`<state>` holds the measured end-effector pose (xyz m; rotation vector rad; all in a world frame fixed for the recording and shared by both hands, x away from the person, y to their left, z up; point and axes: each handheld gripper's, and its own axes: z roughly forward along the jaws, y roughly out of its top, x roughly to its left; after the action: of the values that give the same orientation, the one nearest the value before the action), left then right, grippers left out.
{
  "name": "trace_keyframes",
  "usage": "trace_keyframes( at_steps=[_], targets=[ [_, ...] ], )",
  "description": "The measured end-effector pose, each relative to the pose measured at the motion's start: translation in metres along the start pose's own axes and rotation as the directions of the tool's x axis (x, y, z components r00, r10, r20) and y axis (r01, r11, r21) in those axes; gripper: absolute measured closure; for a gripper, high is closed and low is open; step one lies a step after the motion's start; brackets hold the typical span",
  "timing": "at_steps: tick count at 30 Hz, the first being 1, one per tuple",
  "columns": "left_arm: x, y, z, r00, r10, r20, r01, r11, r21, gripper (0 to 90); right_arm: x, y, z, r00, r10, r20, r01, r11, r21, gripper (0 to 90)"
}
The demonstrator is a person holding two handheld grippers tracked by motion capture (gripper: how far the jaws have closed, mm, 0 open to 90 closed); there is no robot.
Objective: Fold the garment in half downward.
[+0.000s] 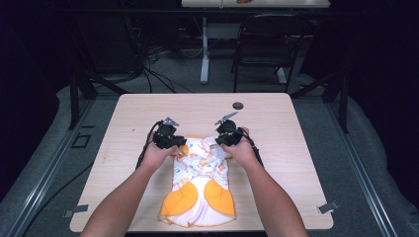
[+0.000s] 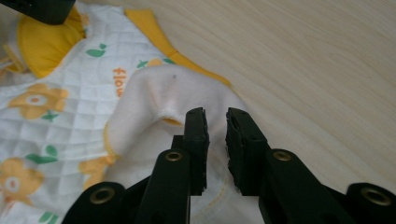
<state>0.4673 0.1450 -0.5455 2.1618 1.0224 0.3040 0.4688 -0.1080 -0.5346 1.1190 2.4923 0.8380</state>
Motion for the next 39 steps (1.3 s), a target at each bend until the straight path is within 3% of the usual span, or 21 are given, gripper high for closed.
trace_keyframes(
  at_steps=[3,4,5,7,14,21,22,27,28,30,36,39],
  targets=[
    [0.002,-0.001,0.003,1.0,-0.004,0.003,0.003,1.0,0.006,67.4,-0.001,-0.001,0.003,0.9998,0.002,0.022,-0.002,1.0,-0.004,71.7],
    [0.004,-0.002,0.005,1.0,0.001,-0.008,-0.001,0.9998,0.019,65.7,-0.002,-0.001,0.007,0.9988,-0.008,0.049,0.008,1.0,0.001,68.1],
    [0.004,-0.002,0.005,1.0,0.001,-0.008,-0.001,0.9998,0.019,64.6,-0.002,-0.001,0.007,0.9988,-0.008,0.049,0.008,1.0,0.001,68.1],
    [0.006,-0.004,0.007,0.9996,-0.017,-0.024,0.017,0.9998,0.012,62.2,-0.005,-0.003,0.014,0.9985,0.036,0.041,-0.036,0.999,0.012,65.6],
    [0.009,-0.01,0.014,0.9984,-0.027,-0.05,0.029,0.9992,0.029,54.8,-0.007,-0.006,0.022,0.9986,0.032,0.041,-0.034,0.998,0.049,60.9],
    [0.01,-0.014,0.02,0.9984,-0.031,-0.047,0.033,0.9988,0.038,52.6,-0.011,-0.01,0.026,0.9969,0.076,0.023,-0.077,0.993,0.089,58.3],
    [0.011,-0.014,0.021,0.9987,-0.031,-0.041,0.033,0.9983,0.047,54.2,-0.013,-0.013,0.026,0.9959,0.09,0.002,-0.09,0.993,0.072,58.7],
    [0.011,-0.015,0.021,0.9995,-0.009,-0.03,0.011,0.9982,0.058,55.2,-0.013,-0.014,0.025,0.9971,0.076,-0.006,-0.075,0.995,0.066,63.4],
    [0.01,-0.015,0.021,0.9996,0.002,-0.027,0.0,0.9983,0.058,57.2,-0.01,-0.013,0.026,0.9974,0.071,-0.017,-0.069,0.995,0.066,70.6],
    [0.008,-0.015,0.02,0.9996,0.009,-0.026,-0.008,0.9981,0.061,64.5,-0.008,-0.013,0.025,0.998,0.059,-0.021,-0.057,0.996,0.069,74.6],
    [0.006,-0.016,0.019,0.9997,0.022,-0.003,-0.022,0.9974,0.069,80.1,-0.006,-0.015,0.024,0.9976,0.054,-0.043,-0.051,0.996,0.067,83.5],
    [0.006,-0.015,0.019,0.9999,0.013,0.005,-0.014,0.9972,0.073,82.3,-0.006,-0.016,0.024,0.9972,0.056,-0.048,-0.053,0.997,0.063,84.5]
  ],
)
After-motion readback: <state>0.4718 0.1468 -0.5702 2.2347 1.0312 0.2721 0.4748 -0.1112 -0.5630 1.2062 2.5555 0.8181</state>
